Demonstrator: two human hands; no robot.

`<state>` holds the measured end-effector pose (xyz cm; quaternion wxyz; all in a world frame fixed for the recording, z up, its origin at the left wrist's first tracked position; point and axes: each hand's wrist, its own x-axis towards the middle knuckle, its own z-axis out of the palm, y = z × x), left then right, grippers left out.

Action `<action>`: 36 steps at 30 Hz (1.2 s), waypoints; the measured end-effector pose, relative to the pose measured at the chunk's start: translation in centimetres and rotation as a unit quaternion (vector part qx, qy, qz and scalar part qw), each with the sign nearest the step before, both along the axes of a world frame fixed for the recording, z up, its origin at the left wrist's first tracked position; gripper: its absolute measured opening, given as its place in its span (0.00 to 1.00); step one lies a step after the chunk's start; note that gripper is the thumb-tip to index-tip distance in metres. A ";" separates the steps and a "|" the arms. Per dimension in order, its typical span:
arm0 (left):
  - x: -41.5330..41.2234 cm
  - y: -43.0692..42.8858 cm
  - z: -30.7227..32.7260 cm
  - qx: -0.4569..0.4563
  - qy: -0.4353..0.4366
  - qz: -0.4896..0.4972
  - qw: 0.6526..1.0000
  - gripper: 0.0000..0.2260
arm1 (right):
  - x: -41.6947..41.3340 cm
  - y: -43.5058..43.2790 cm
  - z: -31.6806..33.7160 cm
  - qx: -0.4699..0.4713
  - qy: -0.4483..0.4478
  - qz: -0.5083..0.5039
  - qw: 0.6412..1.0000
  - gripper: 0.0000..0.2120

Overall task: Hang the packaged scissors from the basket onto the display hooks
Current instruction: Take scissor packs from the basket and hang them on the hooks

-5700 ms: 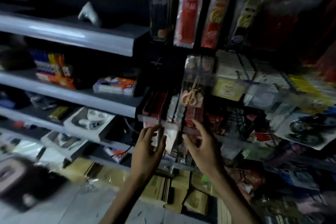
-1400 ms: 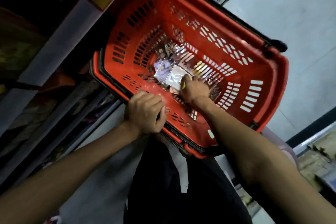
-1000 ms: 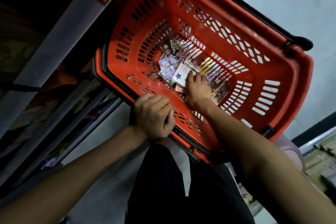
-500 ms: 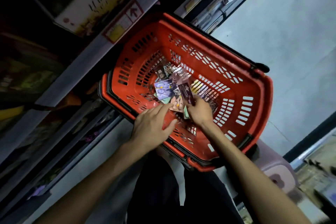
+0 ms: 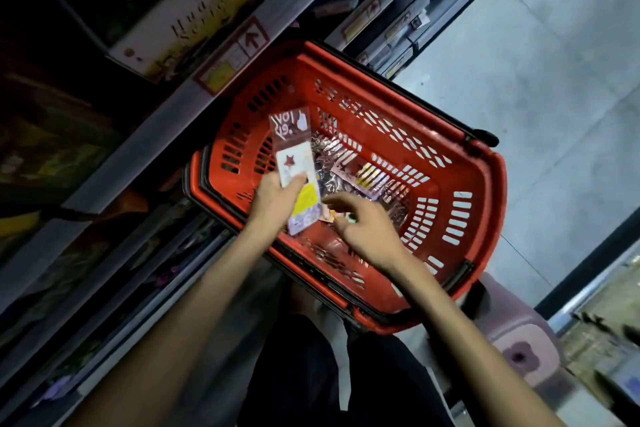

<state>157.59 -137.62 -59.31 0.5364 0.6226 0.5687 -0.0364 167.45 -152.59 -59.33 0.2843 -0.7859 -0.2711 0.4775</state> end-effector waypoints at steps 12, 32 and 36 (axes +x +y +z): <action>-4.6 4.7 -0.1 0.264 -0.019 -0.204 0.942 0.30 | 2.2 1.7 -11.5 -0.275 -0.141 0.092 0.946 0.26; -5.4 4.3 -2.3 0.306 -0.029 -0.196 0.931 0.28 | 4.4 3.7 -14.8 -0.232 -0.285 0.181 0.912 0.31; -5.1 4.3 -1.7 0.243 -0.037 -0.162 0.956 0.27 | 4.1 3.0 -10.9 -0.180 -0.221 0.066 0.956 0.27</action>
